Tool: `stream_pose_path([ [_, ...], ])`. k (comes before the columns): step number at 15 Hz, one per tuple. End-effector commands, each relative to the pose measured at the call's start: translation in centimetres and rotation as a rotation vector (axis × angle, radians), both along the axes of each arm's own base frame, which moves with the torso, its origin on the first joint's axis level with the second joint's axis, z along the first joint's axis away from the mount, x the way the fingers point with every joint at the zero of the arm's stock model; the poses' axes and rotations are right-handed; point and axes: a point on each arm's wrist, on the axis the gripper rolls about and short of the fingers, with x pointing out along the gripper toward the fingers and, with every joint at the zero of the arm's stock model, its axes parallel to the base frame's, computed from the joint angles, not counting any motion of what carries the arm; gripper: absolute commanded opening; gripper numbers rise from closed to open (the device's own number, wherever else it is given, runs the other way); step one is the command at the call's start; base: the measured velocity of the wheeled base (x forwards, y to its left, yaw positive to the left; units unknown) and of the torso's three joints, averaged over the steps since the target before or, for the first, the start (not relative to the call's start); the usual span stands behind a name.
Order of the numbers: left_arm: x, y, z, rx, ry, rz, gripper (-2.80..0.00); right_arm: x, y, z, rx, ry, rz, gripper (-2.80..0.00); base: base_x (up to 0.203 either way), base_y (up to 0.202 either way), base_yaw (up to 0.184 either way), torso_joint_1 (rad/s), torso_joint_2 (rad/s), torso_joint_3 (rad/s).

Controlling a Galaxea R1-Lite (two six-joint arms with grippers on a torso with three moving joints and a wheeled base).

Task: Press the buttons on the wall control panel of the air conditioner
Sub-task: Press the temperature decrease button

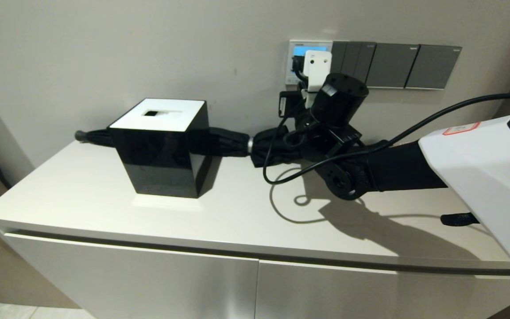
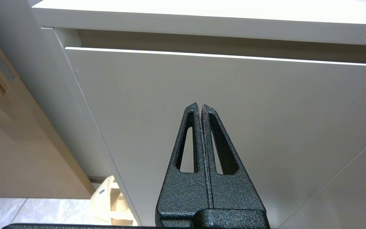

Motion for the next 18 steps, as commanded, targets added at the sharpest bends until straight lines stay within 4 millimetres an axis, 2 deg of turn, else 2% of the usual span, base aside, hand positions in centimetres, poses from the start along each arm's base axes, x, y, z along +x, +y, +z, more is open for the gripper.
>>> stream_pose_path([
  [1, 0.01, 0.0, 0.0, 0.0, 0.002, 0.0, -2.8, 0.06, 0.03, 0.14, 0.004, -0.007, -0.004, -2.8, 0.0, 0.0, 0.0, 0.0, 0.0, 0.0],
  [12, 0.01, 0.0, 0.0, 0.0, 0.002, 0.0, -2.8, 0.9, -0.05, 0.3, 0.003, -0.011, -0.011, -2.8, 0.0, 0.0, 0.0, 0.0, 0.0, 0.0],
  [18, 0.01, 0.0, 0.0, 0.0, 0.001, 0.0, -2.8, 0.52, -0.24, -0.23, -0.001, -0.002, -0.011, -2.8, 0.0, 0.0, 0.0, 0.0, 0.0, 0.0],
])
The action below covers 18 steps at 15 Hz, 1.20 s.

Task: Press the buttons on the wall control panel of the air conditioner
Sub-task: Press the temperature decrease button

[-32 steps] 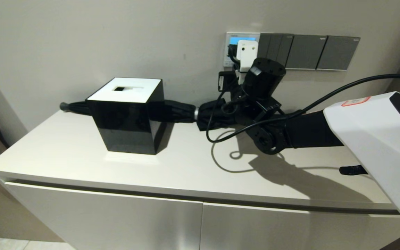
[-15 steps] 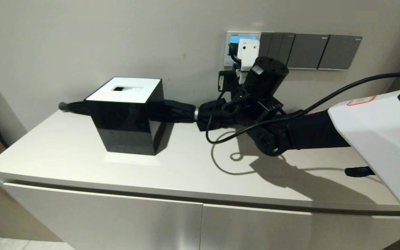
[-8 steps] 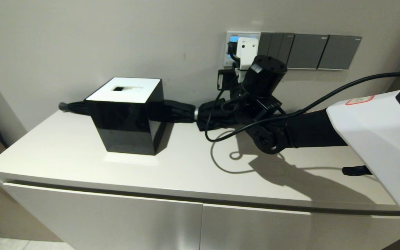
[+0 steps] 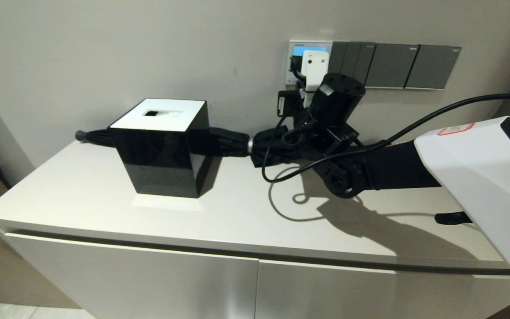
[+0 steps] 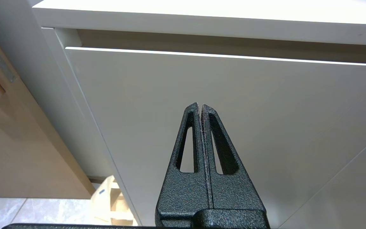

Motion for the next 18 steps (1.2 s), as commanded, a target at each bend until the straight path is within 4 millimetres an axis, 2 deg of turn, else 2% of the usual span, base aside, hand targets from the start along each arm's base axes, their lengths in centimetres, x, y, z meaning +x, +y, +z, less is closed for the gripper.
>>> stream_pose_path([
  [1, 0.01, 0.0, 0.01, 0.0, 0.001, 0.0, -2.8, -0.46, 0.18, -0.07, 0.005, -0.004, 0.003, -2.8, 0.0, 0.0, 0.0, 0.0, 0.0, 0.0],
  [10, 0.01, 0.0, 0.0, 0.0, 0.002, 0.0, -2.8, -1.06, 0.72, 0.21, 0.01, -0.009, 0.018, -2.8, 0.0, 0.0, 0.0, 0.0, 0.0, 0.0],
  [18, 0.0, 0.0, -0.01, 0.0, 0.001, 0.0, -2.8, -0.7, 0.8, 0.01, 0.004, -0.005, 0.017, -2.8, 0.0, 0.0, 0.0, 0.0, 0.0, 0.0],
])
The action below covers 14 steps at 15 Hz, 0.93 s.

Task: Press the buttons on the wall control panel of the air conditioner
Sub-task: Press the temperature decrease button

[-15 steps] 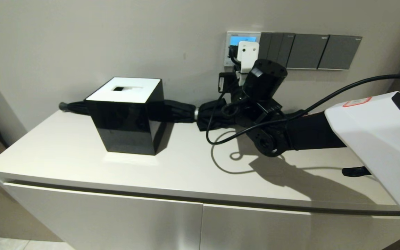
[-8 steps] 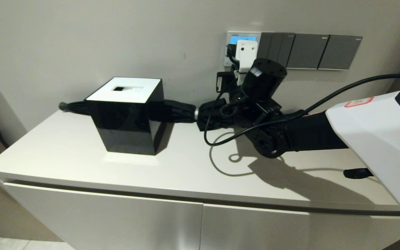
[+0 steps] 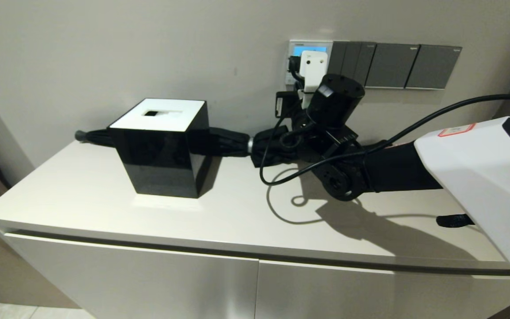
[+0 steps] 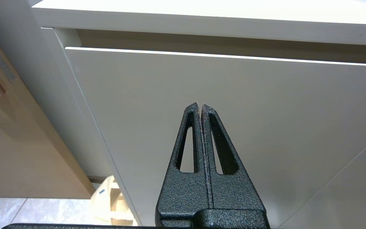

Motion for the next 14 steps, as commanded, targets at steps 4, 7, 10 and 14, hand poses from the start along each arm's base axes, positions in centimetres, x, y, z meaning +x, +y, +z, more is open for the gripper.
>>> stream_pose_path([
  [4, 0.01, 0.0, 0.01, 0.0, 0.001, 0.0, -2.8, 0.4, -0.22, -0.01, 0.002, -0.005, -0.01, -2.8, 0.0, 0.0, 0.0, 0.0, 0.0, 0.0],
  [7, 0.0, 0.0, -0.01, 0.0, 0.001, 0.0, -2.8, 0.53, -0.3, 0.14, 0.004, -0.01, -0.011, -2.8, 0.0, 0.0, 0.0, 0.0, 0.0, 0.0],
  [10, 0.0, 0.0, 0.01, 0.0, -0.001, 0.0, -2.8, 0.66, -0.29, 0.0, -0.002, -0.004, -0.011, -2.8, 0.0, 0.0, 0.0, 0.0, 0.0, 0.0],
  [14, 0.01, 0.0, 0.0, 0.0, 0.002, 0.0, -2.8, 0.42, -0.29, 0.08, 0.001, -0.006, -0.01, -2.8, 0.0, 0.0, 0.0, 0.0, 0.0, 0.0],
])
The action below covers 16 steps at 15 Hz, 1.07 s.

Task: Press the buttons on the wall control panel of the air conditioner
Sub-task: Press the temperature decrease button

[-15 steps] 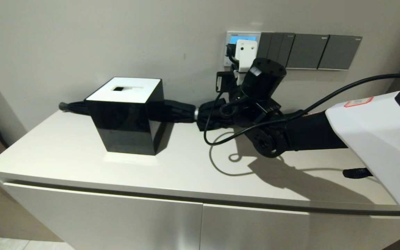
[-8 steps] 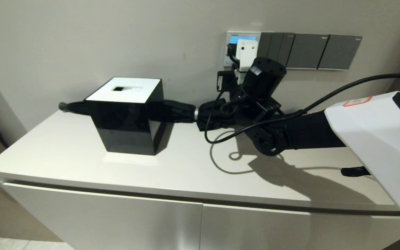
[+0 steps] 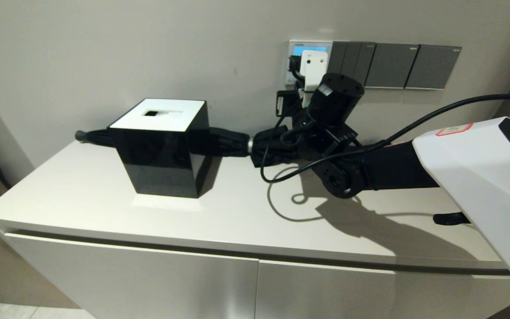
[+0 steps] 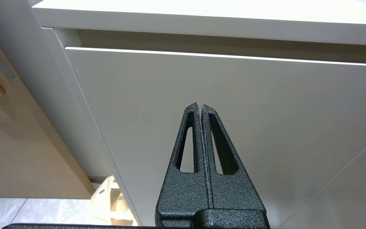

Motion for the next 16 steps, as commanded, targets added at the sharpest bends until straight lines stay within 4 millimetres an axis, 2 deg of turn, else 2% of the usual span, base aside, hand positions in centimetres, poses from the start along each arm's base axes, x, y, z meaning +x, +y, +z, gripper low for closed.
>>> stream_pose_path([
  [1, 0.0, 0.0, 0.0, 0.0, 0.001, 0.0, -2.8, -0.2, 0.0, 0.1, 0.004, -0.004, -0.004, -2.8, 0.0, 0.0, 0.0, 0.0, 0.0, 0.0],
  [7, 0.0, 0.0, 0.0, 0.0, 0.001, 0.0, -2.8, -1.0, 0.1, 0.5, 0.013, -0.012, 0.006, -2.8, 0.0, 0.0, 0.0, 0.0, 0.0, 0.0],
  [16, 0.0, 0.0, 0.0, 0.0, 0.001, 0.0, -2.8, -1.0, 0.1, 0.1, 0.007, -0.006, 0.008, -2.8, 0.0, 0.0, 0.0, 0.0, 0.0, 0.0],
])
